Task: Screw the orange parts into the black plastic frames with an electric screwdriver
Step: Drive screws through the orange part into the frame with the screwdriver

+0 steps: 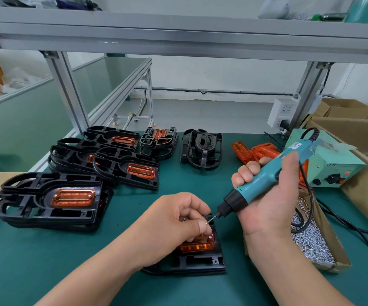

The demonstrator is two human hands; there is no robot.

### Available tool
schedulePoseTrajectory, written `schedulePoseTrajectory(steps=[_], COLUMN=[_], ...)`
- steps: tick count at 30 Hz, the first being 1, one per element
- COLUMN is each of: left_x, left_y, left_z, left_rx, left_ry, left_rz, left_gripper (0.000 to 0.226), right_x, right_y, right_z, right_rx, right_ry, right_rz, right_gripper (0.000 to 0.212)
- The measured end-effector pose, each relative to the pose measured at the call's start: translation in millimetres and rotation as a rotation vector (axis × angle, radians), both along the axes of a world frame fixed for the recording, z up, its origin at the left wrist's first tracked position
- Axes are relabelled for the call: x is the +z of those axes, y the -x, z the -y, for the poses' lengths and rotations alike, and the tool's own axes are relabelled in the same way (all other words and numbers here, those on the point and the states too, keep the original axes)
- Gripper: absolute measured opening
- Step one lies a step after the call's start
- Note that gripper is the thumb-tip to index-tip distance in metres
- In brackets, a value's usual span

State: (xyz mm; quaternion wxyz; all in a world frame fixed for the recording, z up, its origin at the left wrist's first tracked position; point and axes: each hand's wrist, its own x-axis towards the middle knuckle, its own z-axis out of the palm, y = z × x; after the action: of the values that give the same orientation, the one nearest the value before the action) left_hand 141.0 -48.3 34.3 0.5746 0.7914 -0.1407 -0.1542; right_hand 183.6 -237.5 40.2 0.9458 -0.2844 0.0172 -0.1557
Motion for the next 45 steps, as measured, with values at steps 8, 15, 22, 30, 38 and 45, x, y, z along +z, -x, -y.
schedulePoseTrajectory(steps=[8,15,22,30,38,45], left_x=[5,14,12,11,9,8], left_y=[-8,-20,-23,-21,-20,-20], left_z=[-17,-32,-45,-43,-38,-38], left_rx=[-0.027,0.151,0.105,0.071,0.099,0.101], left_ry=[-0.071,-0.245,-0.551,-0.773,-0.756,-0.741], left_rz=[-0.040,-0.020,0.196,0.237,0.248,0.236], left_gripper=[0.017,0.032,0.024,0.038,0.028,0.025], right_x=[-4,-9,-8,-6,-7,-1], right_y=[0,3,7,9,9,10], right_z=[1,-16,-35,-45,-50,-57], right_rx=[0.006,0.069,0.170,0.215,0.252,0.324], right_ry=[-0.006,0.104,0.211,0.318,0.391,0.504], right_rz=[0.001,0.062,0.170,0.222,0.255,0.342], right_gripper=[0.047,0.044,0.049,0.060,0.061,0.058])
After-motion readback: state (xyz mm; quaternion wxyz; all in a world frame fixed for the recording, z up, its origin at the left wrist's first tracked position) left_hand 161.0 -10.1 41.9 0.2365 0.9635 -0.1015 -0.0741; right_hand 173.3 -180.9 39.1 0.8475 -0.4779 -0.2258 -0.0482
